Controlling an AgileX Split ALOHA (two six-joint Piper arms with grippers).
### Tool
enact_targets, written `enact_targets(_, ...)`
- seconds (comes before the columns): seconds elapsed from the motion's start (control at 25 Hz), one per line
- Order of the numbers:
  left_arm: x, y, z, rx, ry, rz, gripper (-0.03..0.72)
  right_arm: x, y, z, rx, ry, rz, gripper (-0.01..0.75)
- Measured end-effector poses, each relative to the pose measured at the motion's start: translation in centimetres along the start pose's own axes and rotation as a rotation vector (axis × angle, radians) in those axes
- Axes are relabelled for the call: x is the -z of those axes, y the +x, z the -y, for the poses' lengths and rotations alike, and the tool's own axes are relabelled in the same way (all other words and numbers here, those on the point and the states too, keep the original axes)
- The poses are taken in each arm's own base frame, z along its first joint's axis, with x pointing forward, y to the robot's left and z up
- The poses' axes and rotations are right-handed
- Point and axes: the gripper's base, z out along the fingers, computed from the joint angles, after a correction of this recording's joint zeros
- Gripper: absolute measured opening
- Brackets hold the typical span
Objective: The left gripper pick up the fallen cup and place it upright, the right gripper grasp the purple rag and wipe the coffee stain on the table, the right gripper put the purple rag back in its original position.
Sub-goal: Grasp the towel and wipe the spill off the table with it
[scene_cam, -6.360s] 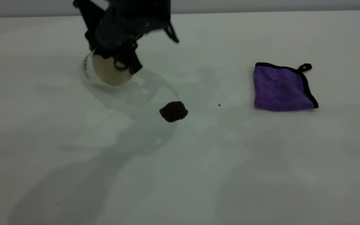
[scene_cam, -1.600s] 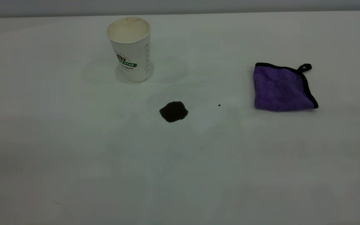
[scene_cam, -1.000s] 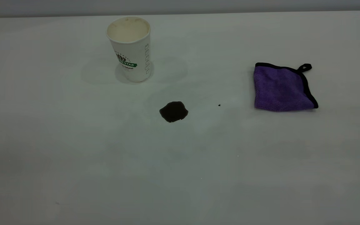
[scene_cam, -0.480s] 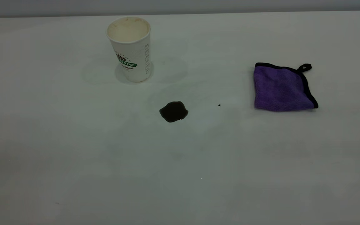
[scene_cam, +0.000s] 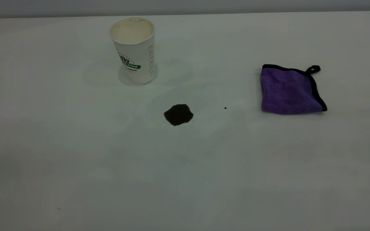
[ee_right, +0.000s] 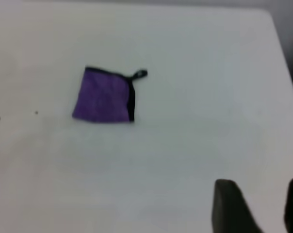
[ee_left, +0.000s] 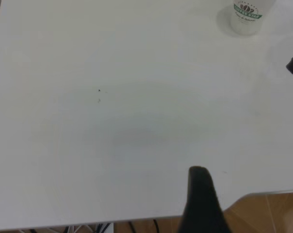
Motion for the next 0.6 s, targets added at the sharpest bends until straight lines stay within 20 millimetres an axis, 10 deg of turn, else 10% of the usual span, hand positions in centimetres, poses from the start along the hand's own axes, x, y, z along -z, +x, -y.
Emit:
enact_targets(0.24,0.0,0.0,0.0,0.000,0.000,0.000,0.571,-2.9,-6.2,0.7,0.037,0.023,-0.121,0.697)
enact_targets(0.6,0.0,0.0,0.0,0.001,0.000,0.000,0.571,-15.9,-10.9,0.6,-0.023,-0.041,-0.322,0.729)
